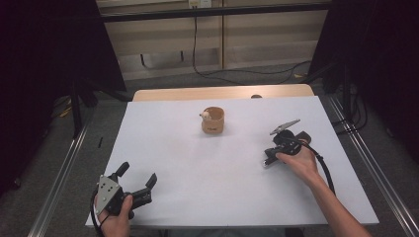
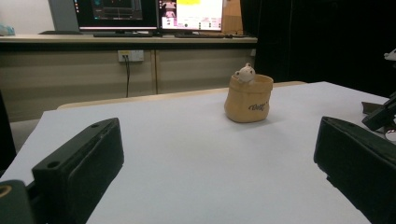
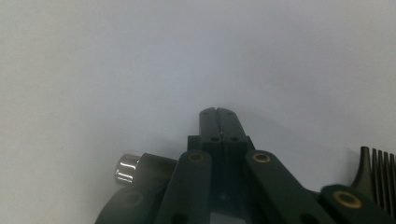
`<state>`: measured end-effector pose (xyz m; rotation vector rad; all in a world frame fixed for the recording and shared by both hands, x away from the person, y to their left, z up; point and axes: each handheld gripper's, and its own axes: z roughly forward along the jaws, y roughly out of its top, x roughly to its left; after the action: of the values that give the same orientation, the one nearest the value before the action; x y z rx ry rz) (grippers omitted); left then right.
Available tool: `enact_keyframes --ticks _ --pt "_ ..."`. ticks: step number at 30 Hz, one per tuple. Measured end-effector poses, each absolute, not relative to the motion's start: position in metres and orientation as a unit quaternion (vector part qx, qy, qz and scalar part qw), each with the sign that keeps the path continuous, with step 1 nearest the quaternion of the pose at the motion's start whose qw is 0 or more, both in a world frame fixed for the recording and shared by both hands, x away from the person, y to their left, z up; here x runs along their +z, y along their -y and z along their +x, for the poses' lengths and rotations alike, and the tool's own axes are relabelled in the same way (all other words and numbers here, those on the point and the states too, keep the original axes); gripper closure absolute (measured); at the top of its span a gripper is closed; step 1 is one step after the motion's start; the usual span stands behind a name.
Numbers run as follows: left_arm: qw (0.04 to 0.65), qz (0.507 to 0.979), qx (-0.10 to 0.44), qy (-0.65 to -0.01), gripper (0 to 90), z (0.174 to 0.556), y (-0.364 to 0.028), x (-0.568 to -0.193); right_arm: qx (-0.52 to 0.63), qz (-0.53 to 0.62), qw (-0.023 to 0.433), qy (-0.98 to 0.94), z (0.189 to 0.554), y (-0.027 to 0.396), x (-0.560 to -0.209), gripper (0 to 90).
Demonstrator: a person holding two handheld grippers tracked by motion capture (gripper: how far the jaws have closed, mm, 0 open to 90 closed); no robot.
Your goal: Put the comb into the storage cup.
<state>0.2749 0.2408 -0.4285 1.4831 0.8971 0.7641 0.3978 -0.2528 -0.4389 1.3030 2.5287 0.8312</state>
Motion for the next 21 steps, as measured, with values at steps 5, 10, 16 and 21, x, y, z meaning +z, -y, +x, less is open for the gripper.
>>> enact_keyframes --ticks 5,10,16,21 --pt "0.585 0.635 0.327 -0.385 1.6 0.2749 -0.2402 -0.4286 0.281 0.438 0.088 -0.850 0.3963 0.2532 -0.4381 90.0" --pt "0.584 0.635 0.328 -0.384 1.7 0.2749 -0.2403 -0.4284 0.276 0.432 0.092 -0.854 0.3942 0.2537 -0.4390 90.0" --pt "0.583 0.637 0.328 -0.383 1.7 0.2749 -0.2405 -0.4284 0.272 0.432 0.090 -0.855 0.3906 0.2543 -0.4384 90.0" --pt "0.584 0.635 0.326 -0.386 1.7 0.2751 -0.2401 -0.4287 0.272 0.431 0.090 -0.855 0.3891 0.2556 -0.4383 90.0"
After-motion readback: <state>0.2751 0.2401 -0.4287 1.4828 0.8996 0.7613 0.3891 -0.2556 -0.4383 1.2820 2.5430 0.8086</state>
